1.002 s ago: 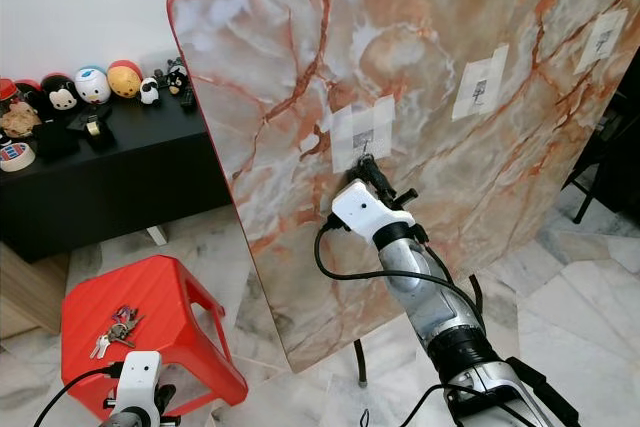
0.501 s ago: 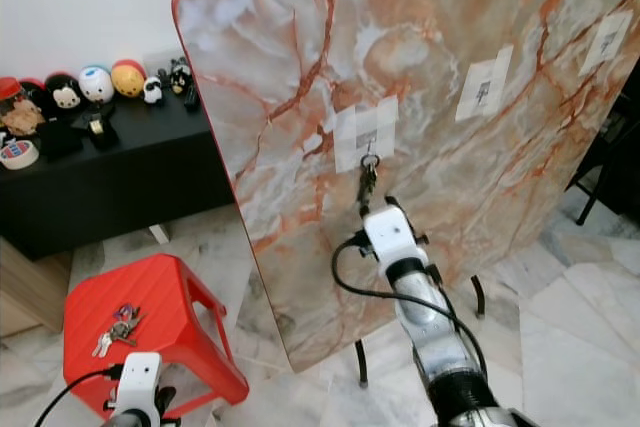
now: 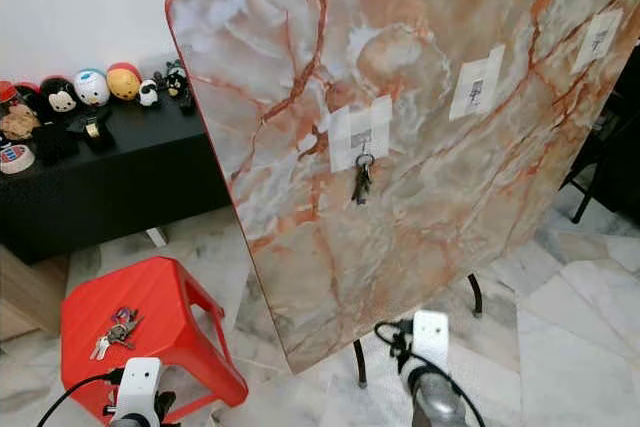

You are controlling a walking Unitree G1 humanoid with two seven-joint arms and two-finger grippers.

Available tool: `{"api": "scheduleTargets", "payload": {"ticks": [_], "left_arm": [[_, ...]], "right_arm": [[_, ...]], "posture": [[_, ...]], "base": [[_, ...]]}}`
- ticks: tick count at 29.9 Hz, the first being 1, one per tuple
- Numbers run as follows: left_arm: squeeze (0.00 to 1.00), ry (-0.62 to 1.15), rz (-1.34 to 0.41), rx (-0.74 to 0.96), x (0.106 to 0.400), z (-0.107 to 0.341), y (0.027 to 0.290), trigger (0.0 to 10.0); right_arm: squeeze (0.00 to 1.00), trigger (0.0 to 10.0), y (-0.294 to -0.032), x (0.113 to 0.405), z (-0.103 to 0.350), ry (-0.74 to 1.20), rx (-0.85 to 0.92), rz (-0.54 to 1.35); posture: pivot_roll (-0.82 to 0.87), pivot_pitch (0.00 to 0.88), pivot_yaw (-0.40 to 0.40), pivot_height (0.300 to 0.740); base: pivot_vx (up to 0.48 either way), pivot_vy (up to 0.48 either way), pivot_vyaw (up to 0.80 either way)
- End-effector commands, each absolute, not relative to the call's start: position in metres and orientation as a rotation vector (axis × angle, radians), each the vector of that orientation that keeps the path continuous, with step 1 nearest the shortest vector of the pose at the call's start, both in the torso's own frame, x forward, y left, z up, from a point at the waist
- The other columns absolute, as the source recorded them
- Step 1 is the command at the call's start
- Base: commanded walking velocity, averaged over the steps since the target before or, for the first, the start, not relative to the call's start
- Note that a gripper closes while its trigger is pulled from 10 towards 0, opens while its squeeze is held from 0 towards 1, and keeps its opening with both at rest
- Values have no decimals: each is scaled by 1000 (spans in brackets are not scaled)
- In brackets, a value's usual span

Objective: Hang keys on a hook

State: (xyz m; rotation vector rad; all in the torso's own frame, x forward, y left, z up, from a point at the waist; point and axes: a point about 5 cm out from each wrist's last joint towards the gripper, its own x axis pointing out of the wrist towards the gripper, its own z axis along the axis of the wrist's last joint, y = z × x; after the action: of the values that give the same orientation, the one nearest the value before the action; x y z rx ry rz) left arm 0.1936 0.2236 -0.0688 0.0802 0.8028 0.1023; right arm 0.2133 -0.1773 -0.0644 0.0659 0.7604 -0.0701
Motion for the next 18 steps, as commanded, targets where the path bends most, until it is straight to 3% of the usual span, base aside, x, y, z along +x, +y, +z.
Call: {"api": "scheduleTargets", "payload": {"ticks": [1,6,18], "left_arm": [[0,840,102,88,188,-72,226,10000],[0,855,111,92,184,-73,229,10000],[0,879,113,99,179,-75,232,10000]], "right_arm": [[0,10000,-182,194,-77,863,88,-106],[0,10000,-190,176,-86,941,62,-172],[0,10000,-180,169,-91,951,93,-124]], "posture": [[-70,0,52,740],[-71,0,58,740],[-78,0,62,740]], "base": [[0,0,0],[0,0,0],[0,0,800]]}}
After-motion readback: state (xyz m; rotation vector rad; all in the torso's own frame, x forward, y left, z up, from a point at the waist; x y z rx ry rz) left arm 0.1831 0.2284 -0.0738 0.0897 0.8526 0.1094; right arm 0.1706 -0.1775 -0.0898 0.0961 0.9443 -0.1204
